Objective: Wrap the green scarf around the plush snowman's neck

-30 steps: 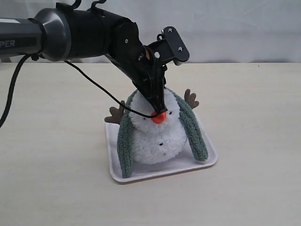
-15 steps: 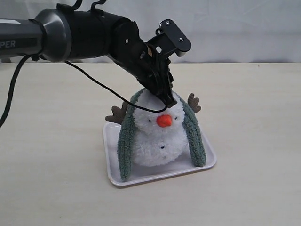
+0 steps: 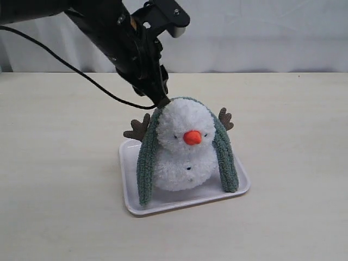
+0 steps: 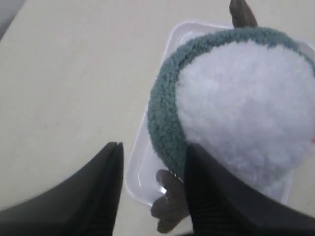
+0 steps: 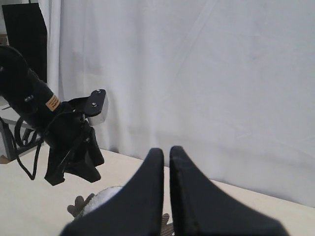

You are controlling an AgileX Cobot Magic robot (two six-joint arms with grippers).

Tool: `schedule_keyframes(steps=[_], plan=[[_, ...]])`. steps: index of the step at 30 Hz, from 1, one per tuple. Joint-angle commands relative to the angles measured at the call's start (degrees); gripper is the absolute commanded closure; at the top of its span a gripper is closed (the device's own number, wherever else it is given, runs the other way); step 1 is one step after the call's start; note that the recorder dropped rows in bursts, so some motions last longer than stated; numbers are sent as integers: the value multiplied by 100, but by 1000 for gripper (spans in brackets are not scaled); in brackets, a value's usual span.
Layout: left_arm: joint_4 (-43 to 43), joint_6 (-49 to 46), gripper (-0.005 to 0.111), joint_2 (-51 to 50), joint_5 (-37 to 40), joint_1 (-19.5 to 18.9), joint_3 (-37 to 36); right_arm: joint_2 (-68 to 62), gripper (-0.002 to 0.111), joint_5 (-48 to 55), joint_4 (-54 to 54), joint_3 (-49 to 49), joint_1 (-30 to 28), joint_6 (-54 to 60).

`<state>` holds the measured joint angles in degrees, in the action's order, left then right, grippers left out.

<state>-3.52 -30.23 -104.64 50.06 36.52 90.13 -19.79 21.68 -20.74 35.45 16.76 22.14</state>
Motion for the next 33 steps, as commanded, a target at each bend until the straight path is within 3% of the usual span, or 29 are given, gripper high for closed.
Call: schedule_keyframes(steps=[1, 3, 5, 8, 24, 33], plan=[[-19, -13, 67, 28, -427, -22, -357, 24, 104, 81, 63, -27, 9, 7], [-19, 2, 71, 28, -1105, -22, -581, 24, 104, 81, 63, -34, 9, 7], [-7, 2, 87, 28, -1695, -22, -810, 24, 104, 71, 63, -32, 9, 7], [-7, -141, 99, -17, -1763, -22, -822, 24, 104, 62, 63, -32, 9, -28], [-19, -274, 99, -739, -1651, -48, -822, 24, 104, 62, 63, -32, 9, -40], [0, -274, 99, -561, -1660, -48, -810, 24, 104, 62, 63, -32, 9, -40]])
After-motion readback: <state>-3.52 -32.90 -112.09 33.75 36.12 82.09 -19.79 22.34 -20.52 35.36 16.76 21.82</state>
